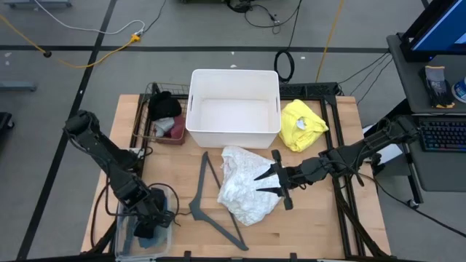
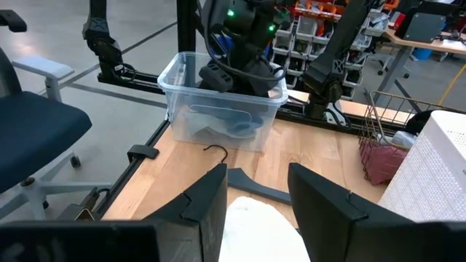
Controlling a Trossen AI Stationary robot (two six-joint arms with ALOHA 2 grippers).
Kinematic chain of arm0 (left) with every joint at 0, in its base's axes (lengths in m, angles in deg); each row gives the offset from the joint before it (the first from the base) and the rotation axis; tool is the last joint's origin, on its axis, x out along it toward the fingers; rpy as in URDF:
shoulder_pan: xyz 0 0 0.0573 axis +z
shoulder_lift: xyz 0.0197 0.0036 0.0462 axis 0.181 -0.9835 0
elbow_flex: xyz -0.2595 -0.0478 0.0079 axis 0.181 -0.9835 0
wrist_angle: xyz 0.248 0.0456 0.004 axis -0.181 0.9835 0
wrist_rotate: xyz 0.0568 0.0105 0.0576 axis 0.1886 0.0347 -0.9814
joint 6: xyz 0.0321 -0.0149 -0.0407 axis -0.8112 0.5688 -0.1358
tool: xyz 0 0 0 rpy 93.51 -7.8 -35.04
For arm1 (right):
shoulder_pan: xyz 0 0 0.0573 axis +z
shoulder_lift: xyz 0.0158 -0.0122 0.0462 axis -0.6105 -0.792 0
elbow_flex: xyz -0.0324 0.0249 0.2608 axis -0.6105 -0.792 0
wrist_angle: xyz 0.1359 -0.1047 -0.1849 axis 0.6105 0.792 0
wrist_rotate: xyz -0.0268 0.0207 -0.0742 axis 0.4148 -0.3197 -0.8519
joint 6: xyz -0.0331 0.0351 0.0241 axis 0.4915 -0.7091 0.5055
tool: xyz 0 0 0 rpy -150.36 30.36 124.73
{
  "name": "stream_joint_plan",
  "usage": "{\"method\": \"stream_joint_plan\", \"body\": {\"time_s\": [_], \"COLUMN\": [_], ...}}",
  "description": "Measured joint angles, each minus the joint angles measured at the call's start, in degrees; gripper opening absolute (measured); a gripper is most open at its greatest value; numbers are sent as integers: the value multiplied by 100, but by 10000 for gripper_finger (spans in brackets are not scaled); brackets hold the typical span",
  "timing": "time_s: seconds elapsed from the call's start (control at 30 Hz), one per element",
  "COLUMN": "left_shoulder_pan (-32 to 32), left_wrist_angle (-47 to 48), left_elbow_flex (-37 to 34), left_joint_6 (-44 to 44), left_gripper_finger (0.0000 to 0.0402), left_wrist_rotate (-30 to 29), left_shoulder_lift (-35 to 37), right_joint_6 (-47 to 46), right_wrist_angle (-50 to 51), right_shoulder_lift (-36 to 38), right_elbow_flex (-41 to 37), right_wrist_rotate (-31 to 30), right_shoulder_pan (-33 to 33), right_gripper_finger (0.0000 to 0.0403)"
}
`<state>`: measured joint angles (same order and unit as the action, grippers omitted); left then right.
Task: Pick & Place Cloths
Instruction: Put the black sock into the transparent bin, then put the white shirt into the white bin
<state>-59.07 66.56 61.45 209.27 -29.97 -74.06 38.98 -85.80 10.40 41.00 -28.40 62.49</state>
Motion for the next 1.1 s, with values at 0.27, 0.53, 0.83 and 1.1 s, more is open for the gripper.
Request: {"method": "stream_joint_plan", "body": {"time_s": [0.27,0.53,0.83,1.1], "left_shoulder_pan": [-2,-26,-25,-24], "left_wrist_angle": [-37,-310,-825,-1237], "left_elbow_flex": [-8,-8,-11,259], "left_joint_6": [-47,-465,-494,2], "left_gripper_finger": [26,102,238,294], "left_wrist_rotate": [11,189,1710,1065], "left_shoulder_lift": [0,2,31,696], "right_joint_6": [0,0,-264,-673], "right_wrist_angle": [-9,-1,209,845], "right_shoulder_lift": [0,0,0,0], "right_elbow_flex": [0,0,0,-2], "right_wrist_rotate": [0,-2,0,2], "right_shoulder_pan": [-3,-2,-3,-61], "right_gripper_finger": [141,141,141,141]}}
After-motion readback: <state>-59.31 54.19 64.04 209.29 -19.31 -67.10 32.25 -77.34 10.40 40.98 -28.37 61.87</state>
